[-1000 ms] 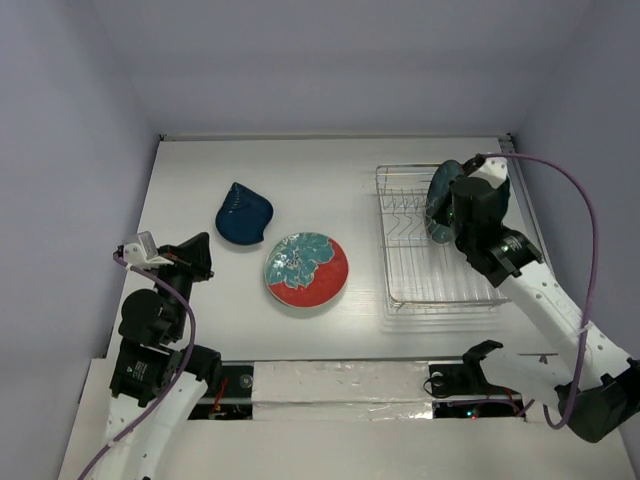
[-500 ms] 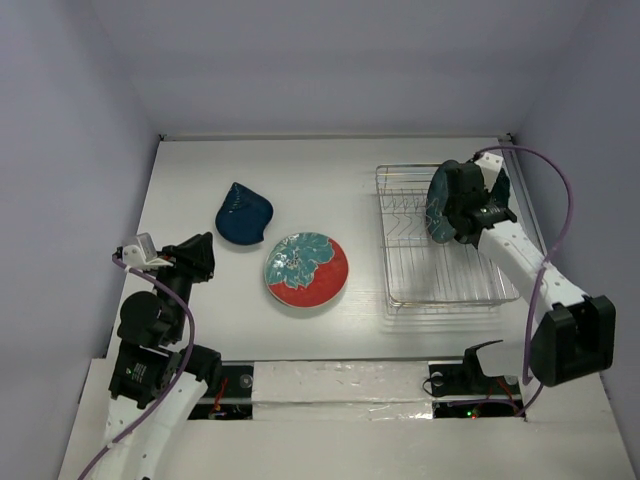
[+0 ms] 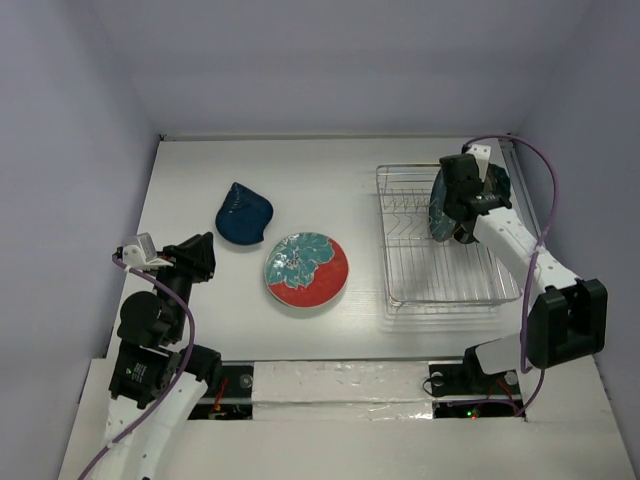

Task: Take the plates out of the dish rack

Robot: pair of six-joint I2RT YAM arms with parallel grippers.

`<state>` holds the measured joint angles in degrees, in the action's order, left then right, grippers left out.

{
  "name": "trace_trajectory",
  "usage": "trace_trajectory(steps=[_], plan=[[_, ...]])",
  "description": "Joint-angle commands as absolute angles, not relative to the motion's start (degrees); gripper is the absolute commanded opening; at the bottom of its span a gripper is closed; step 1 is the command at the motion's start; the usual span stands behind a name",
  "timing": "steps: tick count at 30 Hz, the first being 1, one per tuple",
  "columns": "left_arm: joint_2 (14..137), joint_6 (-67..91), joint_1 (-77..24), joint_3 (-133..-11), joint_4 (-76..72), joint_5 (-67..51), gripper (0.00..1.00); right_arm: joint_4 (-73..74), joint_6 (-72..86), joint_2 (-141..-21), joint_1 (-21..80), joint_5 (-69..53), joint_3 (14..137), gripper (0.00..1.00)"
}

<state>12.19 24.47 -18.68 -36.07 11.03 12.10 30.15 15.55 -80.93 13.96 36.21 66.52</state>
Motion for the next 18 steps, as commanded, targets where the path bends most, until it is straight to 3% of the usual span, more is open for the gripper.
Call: trace_trajectory(steps=[1,18], plan=[[11.78,23.91,-18.98,-36.74,9.32,11.87,0.27,30.48,12.75,-76.29,13.27,44.03,73.56,0.0],[12.39,24.08,-18.98,-36.74,9.49,11.87,0.27,26.28,15.11,-59.78,13.27,22.69,77.43,0.0]])
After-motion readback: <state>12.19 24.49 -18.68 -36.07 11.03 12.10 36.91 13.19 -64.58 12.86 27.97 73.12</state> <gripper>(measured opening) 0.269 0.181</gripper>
